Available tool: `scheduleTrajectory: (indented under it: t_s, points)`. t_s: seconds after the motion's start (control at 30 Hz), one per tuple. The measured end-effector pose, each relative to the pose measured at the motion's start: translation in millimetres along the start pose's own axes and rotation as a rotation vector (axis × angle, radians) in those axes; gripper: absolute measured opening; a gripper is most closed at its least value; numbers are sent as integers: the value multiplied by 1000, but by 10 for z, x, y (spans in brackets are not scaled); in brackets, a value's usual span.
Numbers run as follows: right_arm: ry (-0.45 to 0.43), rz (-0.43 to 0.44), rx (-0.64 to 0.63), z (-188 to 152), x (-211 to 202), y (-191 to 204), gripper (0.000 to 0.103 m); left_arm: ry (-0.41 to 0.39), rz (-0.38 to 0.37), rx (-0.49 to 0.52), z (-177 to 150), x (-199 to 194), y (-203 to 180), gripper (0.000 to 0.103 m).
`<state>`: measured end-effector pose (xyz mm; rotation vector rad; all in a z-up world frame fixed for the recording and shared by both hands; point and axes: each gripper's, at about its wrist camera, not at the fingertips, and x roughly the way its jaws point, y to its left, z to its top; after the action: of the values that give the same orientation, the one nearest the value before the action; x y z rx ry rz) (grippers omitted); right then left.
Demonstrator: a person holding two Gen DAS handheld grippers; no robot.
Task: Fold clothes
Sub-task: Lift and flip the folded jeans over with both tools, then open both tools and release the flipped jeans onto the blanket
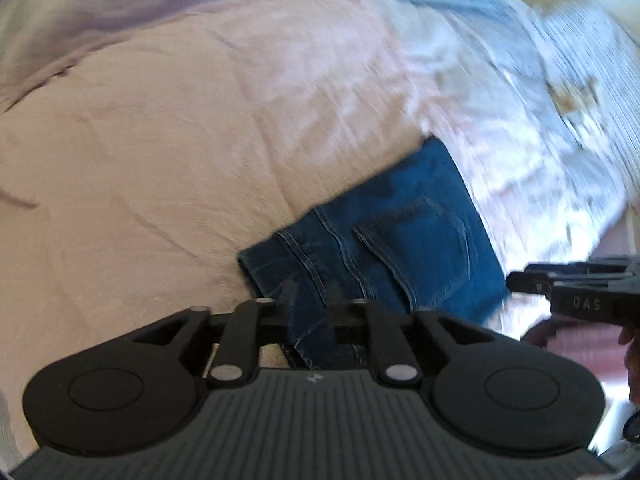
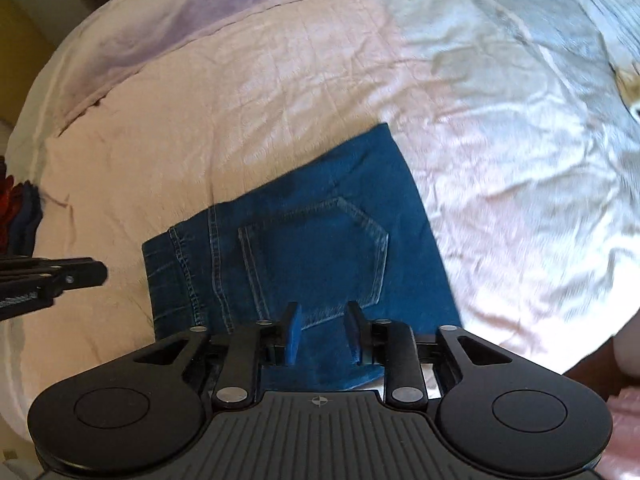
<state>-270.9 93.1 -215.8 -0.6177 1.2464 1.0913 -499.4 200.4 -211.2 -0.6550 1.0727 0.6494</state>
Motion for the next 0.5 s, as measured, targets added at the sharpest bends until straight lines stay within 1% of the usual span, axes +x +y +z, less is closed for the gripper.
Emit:
scheduleTrajectory:
  t_s: [0.1, 0.17, 0.23, 0.3, 0.33, 0.4, 0.5]
  points:
    - [10, 54, -87, 156, 7, -46, 34, -45, 65, -108, -19, -138, -47, 17]
    - [7, 87, -182, 206, -10, -78, 39, -66, 114, -196, -70, -195, -138, 17]
    - [-5, 108, -277, 170, -104, -153, 47, -86, 161, -281, -134, -256, -254, 17]
    - [-17, 128, -372, 134, -198, -229, 51, -102, 196, -351, -216, -306, -427, 17]
    - [-22, 138, -413, 116, -245, -277, 52, -108, 213, -380, -256, -329, -537, 17]
    - [-30, 155, -453, 82, -331, -431, 53, -123, 241, -417, -342, -405, -739, 17]
    - [-31, 180, -474, 22, -407, -660, 53, -157, 269, -452, -466, -527, -1017, 21]
